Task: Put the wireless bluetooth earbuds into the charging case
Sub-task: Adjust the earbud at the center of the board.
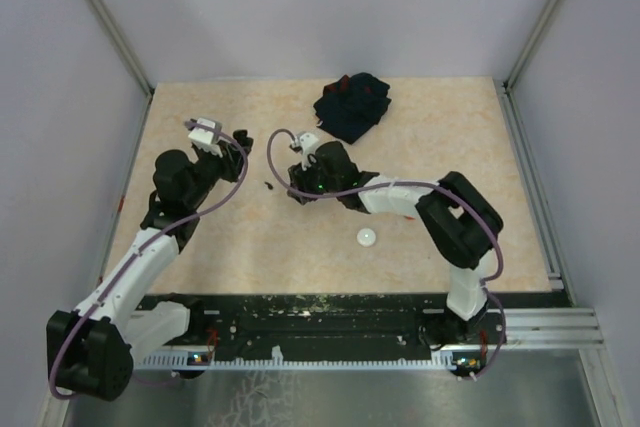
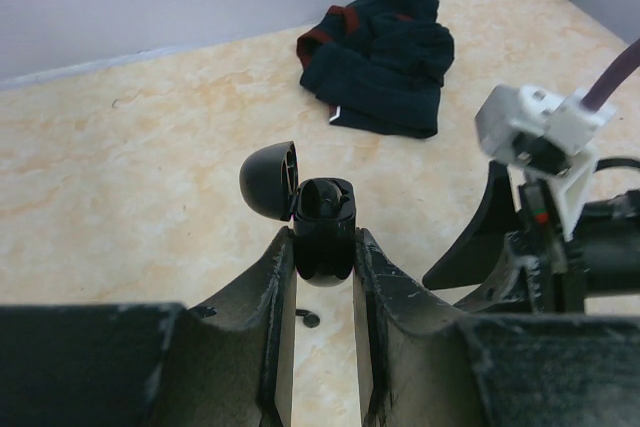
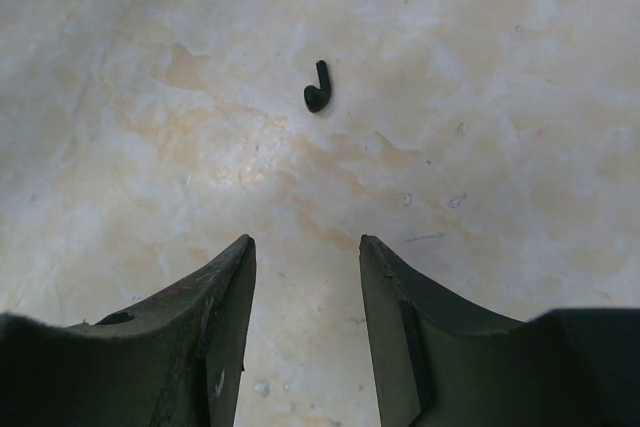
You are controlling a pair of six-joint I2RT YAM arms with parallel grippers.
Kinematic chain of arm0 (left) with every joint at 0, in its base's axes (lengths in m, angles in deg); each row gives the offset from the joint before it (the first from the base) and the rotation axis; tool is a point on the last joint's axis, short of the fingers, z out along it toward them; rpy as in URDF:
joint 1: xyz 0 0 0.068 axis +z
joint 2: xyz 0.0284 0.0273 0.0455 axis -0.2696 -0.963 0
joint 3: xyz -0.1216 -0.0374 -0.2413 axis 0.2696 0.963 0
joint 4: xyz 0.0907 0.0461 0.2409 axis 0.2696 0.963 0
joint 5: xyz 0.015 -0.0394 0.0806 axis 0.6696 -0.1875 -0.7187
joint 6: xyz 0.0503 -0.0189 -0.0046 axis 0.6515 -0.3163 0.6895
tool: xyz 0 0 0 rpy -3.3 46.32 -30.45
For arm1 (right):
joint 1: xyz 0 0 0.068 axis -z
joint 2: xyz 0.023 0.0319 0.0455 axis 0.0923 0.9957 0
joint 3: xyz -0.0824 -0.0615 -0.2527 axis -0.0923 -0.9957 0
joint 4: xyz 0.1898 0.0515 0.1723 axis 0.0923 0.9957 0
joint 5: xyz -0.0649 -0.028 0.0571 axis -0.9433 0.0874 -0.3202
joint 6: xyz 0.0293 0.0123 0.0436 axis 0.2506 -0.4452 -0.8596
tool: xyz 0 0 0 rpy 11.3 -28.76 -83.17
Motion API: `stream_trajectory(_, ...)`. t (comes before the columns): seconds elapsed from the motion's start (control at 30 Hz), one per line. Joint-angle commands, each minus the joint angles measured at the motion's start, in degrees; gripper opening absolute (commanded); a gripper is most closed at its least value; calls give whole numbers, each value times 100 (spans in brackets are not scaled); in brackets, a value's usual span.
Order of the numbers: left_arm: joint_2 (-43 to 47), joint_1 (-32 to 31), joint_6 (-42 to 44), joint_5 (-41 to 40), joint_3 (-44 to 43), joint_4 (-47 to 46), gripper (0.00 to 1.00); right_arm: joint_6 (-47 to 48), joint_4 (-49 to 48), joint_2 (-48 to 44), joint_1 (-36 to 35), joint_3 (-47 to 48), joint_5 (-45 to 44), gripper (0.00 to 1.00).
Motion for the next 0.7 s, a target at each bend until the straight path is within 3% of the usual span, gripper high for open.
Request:
stream_trajectory(0.0, 111, 76, -14, -246, -225, 125, 0, 2, -1196, 637, -194, 435, -269, 46)
stream_trajectory(0.2, 101, 103, -12, -181, -225, 105, 0, 14, -1637, 1457, -316, 915, -364, 44)
stream_trajectory(0.67, 57, 147, -92, 24, -181, -19, 0, 8, -1388, 2507, -424, 1860, -271, 42)
